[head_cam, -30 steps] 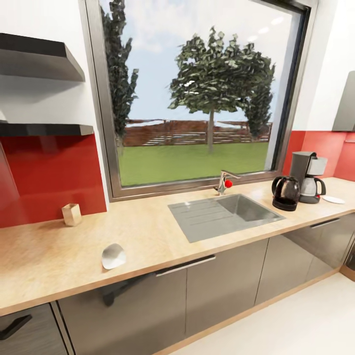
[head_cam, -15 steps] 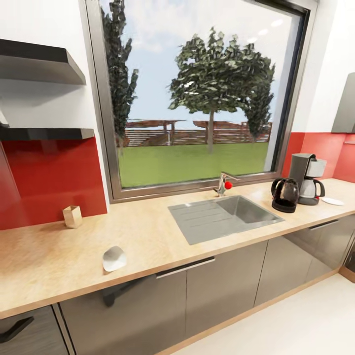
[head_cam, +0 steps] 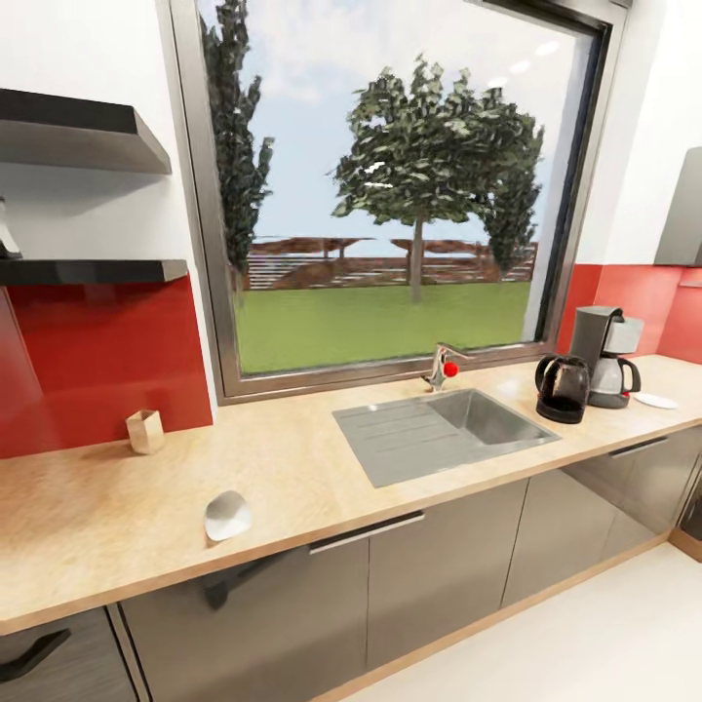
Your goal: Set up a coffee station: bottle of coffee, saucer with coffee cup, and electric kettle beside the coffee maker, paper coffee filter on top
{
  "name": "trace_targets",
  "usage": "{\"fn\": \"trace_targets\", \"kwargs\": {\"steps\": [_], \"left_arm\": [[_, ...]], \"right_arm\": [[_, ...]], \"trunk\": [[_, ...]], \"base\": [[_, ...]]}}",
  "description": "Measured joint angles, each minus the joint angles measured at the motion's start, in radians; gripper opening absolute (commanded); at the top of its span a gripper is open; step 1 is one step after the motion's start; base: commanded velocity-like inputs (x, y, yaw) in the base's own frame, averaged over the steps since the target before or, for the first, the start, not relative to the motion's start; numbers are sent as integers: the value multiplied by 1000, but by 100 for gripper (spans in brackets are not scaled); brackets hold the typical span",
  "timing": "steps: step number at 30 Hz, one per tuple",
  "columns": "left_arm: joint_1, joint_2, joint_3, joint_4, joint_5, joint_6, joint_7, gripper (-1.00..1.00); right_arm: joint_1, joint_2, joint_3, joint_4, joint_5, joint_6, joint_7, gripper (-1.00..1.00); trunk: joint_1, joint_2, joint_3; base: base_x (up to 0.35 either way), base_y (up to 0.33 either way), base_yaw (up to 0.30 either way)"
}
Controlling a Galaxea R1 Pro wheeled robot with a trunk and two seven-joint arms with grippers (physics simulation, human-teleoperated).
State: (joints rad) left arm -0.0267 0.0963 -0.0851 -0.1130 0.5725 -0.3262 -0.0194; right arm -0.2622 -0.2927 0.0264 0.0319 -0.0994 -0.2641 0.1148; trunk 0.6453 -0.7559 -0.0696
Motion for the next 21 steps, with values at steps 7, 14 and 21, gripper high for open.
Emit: {"fn": "trace_targets", "kwargs": {"steps": [7,14,21], "left_arm": [[0,0,0,0,0,0,0,100],[0,0,0,0,0,0,0,100],[0,0,0,0,0,0,0,100]], "right_arm": [[0,1,0,0,0,0,0,-100],[0,2,0,0,0,1,0,-100],[-1,2,0,0,0,1,0,-100]], "trunk": [[-27,49,22],[-54,98,44],[-81,146,65]], "base": [[0,0,0],[0,0,0],[0,0,0]]}}
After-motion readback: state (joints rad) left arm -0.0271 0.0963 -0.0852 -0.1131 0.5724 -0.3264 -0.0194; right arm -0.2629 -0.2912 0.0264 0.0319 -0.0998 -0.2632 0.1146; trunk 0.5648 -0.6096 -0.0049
